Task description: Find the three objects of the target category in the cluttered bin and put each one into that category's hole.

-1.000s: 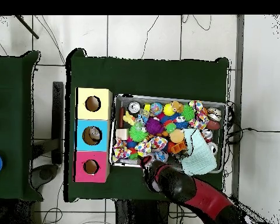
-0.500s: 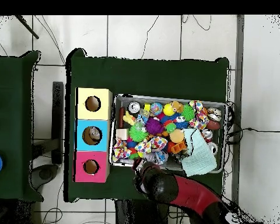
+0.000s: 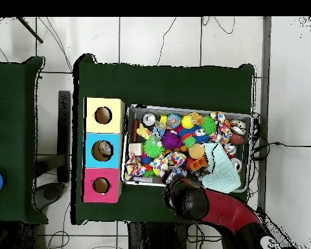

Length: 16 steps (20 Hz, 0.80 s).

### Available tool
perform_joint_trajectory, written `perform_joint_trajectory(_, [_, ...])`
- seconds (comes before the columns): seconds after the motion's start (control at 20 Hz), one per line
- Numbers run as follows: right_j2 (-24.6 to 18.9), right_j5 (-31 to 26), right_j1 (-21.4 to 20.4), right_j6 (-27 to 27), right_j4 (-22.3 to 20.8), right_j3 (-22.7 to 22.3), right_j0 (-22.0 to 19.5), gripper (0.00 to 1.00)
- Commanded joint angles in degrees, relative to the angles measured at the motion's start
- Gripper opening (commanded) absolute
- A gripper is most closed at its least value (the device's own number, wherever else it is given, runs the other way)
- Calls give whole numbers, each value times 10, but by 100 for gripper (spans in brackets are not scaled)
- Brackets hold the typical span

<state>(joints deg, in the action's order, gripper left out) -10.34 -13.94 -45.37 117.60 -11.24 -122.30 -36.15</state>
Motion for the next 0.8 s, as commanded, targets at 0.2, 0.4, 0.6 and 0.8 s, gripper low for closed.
perform_joint_trajectory(0.2, [7,-28,35,-14,-45,99,-20,100])
perform_joint_trajectory(0.4, [-2,0,62,1,-46,100,-26,100])
perform_joint_trajectory(0.6, [-10,19,83,8,-46,101,-31,100])
perform_joint_trajectory(0.8, [-14,41,108,11,-50,105,-35,100])
